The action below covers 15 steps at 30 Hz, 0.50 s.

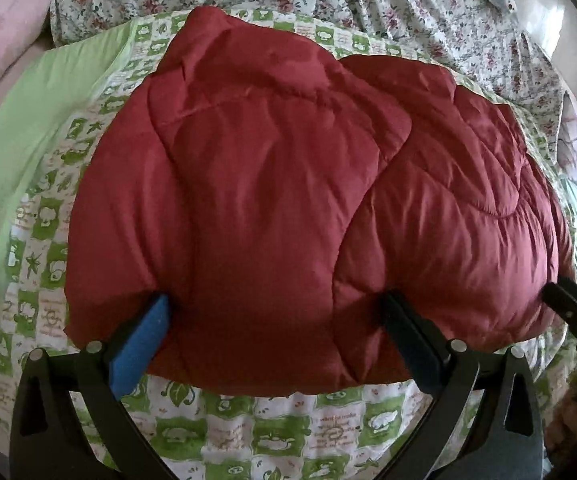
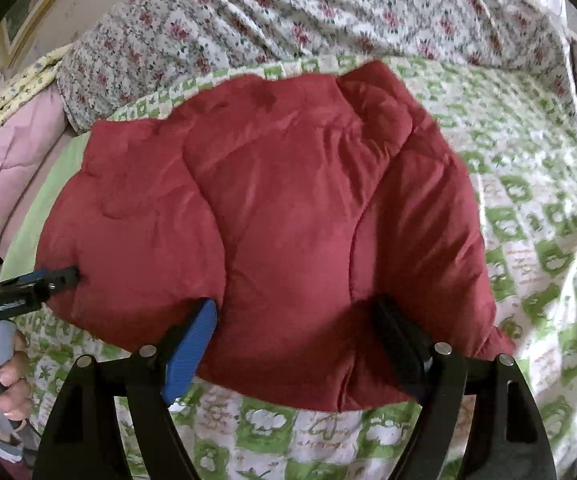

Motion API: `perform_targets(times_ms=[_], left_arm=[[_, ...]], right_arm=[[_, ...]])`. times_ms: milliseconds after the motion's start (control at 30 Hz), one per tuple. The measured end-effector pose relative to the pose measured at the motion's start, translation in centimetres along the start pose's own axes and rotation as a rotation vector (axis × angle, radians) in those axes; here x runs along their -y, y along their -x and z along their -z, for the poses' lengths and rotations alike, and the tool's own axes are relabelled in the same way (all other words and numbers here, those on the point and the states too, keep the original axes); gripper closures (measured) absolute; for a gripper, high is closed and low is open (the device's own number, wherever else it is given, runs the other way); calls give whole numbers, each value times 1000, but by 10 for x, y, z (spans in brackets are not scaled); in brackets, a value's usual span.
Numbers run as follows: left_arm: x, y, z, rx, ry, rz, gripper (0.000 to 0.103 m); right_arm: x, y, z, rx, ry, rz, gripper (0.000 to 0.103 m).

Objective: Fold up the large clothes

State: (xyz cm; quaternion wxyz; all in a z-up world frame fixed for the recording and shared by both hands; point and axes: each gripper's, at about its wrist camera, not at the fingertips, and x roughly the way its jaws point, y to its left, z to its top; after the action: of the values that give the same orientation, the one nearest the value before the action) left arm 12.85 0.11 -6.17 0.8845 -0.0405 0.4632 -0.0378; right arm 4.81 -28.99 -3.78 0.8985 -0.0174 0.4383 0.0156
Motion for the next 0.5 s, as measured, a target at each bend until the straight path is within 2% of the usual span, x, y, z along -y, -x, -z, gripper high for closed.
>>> perform_targets(times_ms=[200,400,500], left_arm=[[7,12,-1,-1,-19,1,0],[15,5,-5,-4,-50,-32,0],[16,2,-8,-9,-53,-37,0]], right_arm=[[-24,16,-8,50,64,-12,21],[-24,-7,-15,0,62,27,20],[-15,-20,-15,-18,42,25,11]])
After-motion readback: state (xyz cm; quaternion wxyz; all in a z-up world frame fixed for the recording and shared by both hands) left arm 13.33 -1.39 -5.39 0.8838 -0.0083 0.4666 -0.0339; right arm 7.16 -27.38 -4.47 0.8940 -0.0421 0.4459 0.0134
